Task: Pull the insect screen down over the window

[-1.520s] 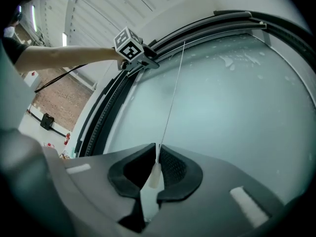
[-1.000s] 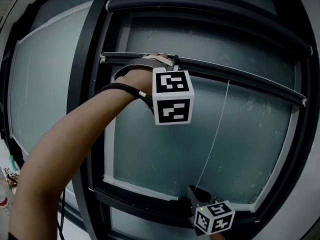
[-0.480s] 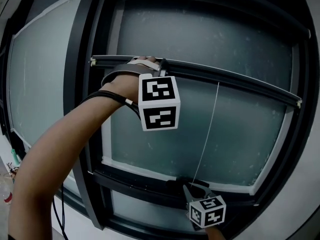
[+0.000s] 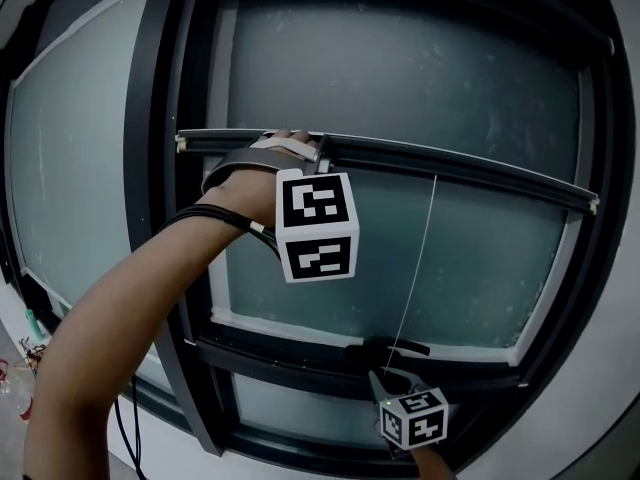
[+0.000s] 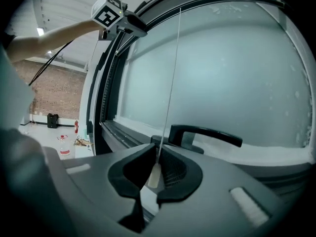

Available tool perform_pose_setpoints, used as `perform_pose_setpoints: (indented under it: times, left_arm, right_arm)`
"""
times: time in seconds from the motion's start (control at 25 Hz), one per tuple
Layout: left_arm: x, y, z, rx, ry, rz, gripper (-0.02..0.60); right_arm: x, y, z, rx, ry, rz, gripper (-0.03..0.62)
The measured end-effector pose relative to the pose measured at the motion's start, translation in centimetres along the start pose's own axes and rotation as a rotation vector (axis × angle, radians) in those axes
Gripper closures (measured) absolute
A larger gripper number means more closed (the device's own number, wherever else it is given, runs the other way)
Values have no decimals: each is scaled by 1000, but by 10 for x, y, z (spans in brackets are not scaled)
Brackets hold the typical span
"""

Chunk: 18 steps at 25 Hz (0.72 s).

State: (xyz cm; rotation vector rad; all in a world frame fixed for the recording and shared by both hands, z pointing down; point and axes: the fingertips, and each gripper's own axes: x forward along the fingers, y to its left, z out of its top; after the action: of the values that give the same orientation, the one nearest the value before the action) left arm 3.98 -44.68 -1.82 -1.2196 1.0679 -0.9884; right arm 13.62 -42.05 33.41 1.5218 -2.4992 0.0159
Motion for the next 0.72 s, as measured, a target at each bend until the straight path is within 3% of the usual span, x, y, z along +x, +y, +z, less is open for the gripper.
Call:
perform_pose_setpoints:
  times: [0.28,0.72]
  left_arm:
    - [-3,-29,-2,-11,-17,-28,413]
    - [-11,-39,1,-63,-30,3,397]
  right_arm:
    - [-3,-1,-24,28,28,-37,569]
    - [-12,4,-39,52,42,-73,568]
